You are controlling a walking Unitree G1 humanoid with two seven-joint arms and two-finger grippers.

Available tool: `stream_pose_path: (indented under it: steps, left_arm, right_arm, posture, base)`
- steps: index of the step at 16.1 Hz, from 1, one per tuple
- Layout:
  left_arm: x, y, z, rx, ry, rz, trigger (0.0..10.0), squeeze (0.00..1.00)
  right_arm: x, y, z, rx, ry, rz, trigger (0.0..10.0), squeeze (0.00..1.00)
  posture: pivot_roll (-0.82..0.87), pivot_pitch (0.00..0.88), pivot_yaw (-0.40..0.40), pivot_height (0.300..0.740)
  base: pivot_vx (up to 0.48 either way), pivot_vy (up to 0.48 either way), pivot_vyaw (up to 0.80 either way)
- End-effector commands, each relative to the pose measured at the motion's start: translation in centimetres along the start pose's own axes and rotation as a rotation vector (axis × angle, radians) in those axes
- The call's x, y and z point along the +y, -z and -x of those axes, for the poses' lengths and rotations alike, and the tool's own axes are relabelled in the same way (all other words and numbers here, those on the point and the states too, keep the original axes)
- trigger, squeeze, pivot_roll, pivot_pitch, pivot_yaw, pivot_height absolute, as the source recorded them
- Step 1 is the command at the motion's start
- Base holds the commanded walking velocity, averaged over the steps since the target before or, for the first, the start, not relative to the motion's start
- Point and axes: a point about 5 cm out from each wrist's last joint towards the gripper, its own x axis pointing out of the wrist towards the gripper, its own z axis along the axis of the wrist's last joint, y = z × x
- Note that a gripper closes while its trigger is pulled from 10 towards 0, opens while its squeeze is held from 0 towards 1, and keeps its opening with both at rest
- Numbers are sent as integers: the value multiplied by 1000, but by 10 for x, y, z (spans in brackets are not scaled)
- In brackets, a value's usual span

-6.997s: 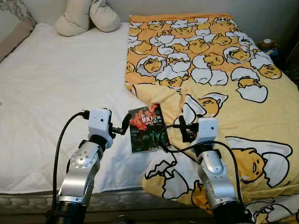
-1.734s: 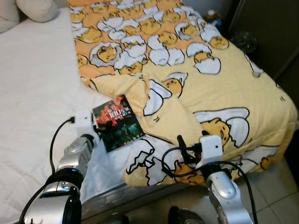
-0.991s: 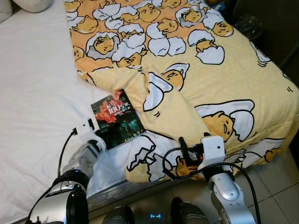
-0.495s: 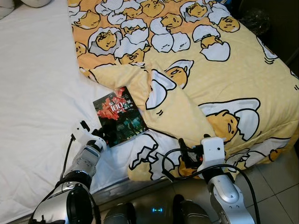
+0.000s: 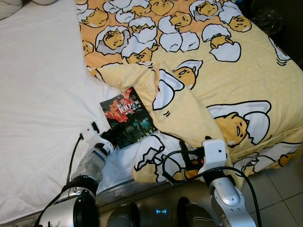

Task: Clean up the room

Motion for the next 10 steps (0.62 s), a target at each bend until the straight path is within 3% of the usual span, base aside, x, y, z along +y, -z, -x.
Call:
stream_pose_path:
  steps: [1, 6, 10]
  left_arm:
    - [-21, 17, -6, 58, 115, 95, 0, 0]
    - [-31, -1, -6, 29, 212, 11, 0, 0]
    - [-56, -28, -6, -44, 327, -43, 0, 0]
  right_arm:
    - [4, 3, -1, 14, -3, -4, 10000, 0]
    - [7, 3, -5, 4, -5, -8, 10000, 0]
    - [1, 0, -11, -10, 4, 3, 10000, 0]
  posture:
    - [-142, 194, 89, 740]
    - [-140, 174, 99, 740]
    - [-133, 143, 89, 740]
  base:
    - [0, 0, 0]
    - [0, 0, 0]
    - [0, 0, 0]
